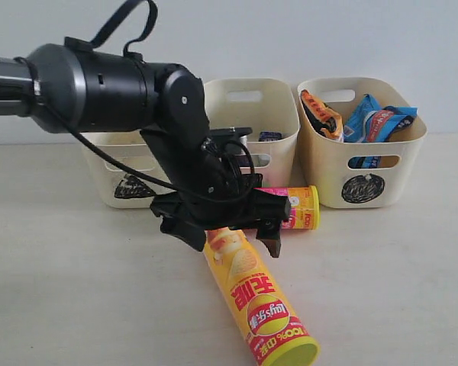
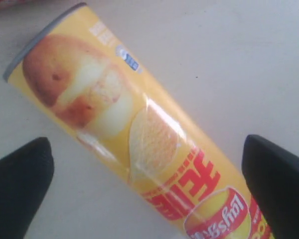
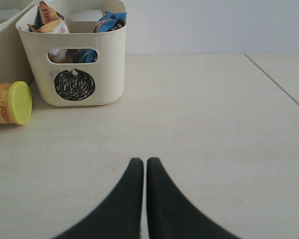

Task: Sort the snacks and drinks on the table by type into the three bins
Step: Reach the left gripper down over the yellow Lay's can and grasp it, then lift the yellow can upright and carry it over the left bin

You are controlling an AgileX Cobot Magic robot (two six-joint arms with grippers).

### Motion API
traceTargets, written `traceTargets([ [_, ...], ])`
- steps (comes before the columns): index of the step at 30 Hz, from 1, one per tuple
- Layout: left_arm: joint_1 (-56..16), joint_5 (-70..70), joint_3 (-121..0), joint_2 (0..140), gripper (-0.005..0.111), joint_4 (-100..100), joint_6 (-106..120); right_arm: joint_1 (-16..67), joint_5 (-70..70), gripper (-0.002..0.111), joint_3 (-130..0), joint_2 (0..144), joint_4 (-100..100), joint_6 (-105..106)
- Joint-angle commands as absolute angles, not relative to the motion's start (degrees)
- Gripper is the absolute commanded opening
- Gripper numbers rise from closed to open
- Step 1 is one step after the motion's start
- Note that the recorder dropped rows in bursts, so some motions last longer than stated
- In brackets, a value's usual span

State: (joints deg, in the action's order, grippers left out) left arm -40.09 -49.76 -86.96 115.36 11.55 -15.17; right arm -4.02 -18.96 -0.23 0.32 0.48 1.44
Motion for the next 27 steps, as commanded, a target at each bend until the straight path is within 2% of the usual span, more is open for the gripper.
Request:
traceTargets([
  [1,-40.6,-49.0,-88.3,118.8,0.093,11.3,-19.3,-4.0,-18.7,0.000,0.0,0.0,0.0,1.4],
  [11,-40.6,-47.3,-88.3,123.7,0.092,10.8,-20.6,-4.0,-18.7,0.000,0.0,0.0,0.0,1.4],
  [15,-40.6,-47.9,-88.3,124.5,0.084,10.6,-20.6,-4.0,-18.7,0.000,0.0,0.0,0.0,1.4],
  [18,-40.6,-49.2,-88.3,124.6,0.069,10.4,-20.6,-4.0,-18.5,0.000,0.0,0.0,0.5,1.4],
  [19,-40.6,-50.0,-88.3,124.6,0.061,10.0,-20.6,-4.0,-18.5,0.000,0.0,0.0,0.5,1.4],
  [24,-40.6,-57.2,-88.3,124.6,0.007,8.8,-19.7,-4.0,-18.5,0.000,0.0,0.0,0.5,1.4],
  [27,-40.6,-61.6,-88.3,124.6,0.004,10.7,-15.7,-4.0,-18.5,0.000,0.0,0.0,0.5,1.4],
])
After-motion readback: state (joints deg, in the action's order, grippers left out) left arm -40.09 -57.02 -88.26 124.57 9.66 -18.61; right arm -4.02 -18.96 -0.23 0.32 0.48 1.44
